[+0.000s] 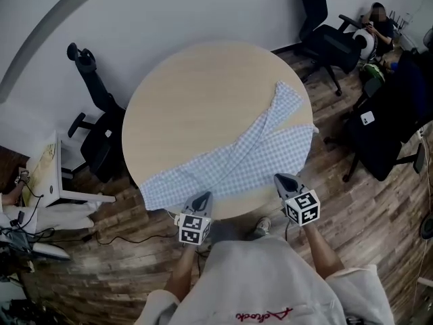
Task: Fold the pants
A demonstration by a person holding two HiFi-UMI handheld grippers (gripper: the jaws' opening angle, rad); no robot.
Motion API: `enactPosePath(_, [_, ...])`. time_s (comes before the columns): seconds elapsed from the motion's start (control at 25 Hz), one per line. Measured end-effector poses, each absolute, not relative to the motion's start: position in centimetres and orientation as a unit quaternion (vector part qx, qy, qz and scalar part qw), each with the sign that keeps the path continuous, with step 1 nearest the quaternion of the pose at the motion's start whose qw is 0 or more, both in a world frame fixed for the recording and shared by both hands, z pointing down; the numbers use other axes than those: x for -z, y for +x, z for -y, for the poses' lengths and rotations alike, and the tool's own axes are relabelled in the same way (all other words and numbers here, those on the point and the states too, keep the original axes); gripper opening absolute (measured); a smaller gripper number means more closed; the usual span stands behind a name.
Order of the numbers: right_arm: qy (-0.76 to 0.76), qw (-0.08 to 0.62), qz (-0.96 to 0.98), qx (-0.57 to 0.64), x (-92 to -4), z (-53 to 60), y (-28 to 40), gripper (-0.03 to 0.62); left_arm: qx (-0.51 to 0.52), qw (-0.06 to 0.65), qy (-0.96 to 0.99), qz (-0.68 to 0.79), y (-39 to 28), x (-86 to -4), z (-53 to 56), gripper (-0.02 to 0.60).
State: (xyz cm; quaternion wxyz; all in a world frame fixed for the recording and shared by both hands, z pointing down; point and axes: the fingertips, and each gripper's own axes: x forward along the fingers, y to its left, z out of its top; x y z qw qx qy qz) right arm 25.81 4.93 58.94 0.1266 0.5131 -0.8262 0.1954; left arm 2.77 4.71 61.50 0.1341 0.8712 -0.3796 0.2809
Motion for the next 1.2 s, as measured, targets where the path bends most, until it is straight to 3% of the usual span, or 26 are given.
enactPosePath(0.52, [0.518,0.197,0.819,-0.148,-59.0,-1.0,33.1,0.029,-0.339,0.135,0.847,0.386,4.1,-64.1,-4.1,0.034])
enactPosePath(1.2, [0.575,0.229,0.765,-0.18,-59.6,1.7,31.8,0.029,-0.36,0.129,0.881,0.278,4.4,-66.6,-1.8,0.034])
